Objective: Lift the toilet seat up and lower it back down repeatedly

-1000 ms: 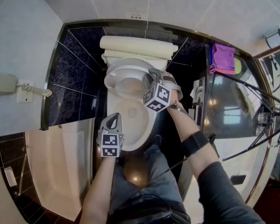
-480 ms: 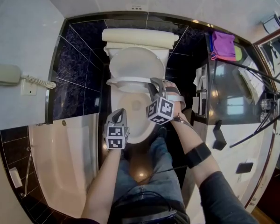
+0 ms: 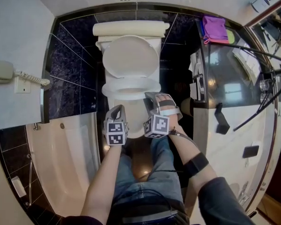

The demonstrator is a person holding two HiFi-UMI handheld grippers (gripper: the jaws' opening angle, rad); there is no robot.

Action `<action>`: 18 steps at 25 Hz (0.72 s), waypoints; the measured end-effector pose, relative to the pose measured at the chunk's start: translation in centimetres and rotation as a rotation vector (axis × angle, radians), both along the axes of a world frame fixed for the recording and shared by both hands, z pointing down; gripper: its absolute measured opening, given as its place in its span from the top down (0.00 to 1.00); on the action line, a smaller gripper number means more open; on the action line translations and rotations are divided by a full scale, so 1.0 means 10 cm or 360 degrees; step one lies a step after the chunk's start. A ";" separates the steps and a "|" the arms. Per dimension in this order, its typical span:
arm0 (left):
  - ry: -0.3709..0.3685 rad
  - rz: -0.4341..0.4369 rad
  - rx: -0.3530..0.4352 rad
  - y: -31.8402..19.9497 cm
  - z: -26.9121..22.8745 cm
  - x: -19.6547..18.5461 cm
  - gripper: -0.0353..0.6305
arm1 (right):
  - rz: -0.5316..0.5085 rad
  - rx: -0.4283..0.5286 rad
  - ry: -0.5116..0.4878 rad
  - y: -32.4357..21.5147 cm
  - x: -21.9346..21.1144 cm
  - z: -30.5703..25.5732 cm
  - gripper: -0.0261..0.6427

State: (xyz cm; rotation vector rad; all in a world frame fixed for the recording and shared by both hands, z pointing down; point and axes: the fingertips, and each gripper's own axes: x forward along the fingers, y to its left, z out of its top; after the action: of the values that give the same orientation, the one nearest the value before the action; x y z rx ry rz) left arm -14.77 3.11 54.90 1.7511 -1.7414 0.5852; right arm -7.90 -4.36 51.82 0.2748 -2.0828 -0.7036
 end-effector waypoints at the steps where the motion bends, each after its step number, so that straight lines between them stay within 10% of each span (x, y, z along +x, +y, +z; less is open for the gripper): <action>1: 0.0000 0.0006 0.0000 0.04 0.02 0.02 0.95 | -0.0007 -0.0001 0.0019 0.12 0.05 0.07 0.83; 18: 0.0123 0.0058 -0.0072 0.94 0.70 0.33 0.95 | -0.0054 -0.0058 0.0252 1.29 0.56 0.77 0.81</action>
State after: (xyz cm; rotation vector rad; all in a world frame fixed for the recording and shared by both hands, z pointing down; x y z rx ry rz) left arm -11.48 12.48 61.91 1.7543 -1.6345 0.5606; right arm -2.32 8.54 59.57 0.1583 -1.9514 -0.6848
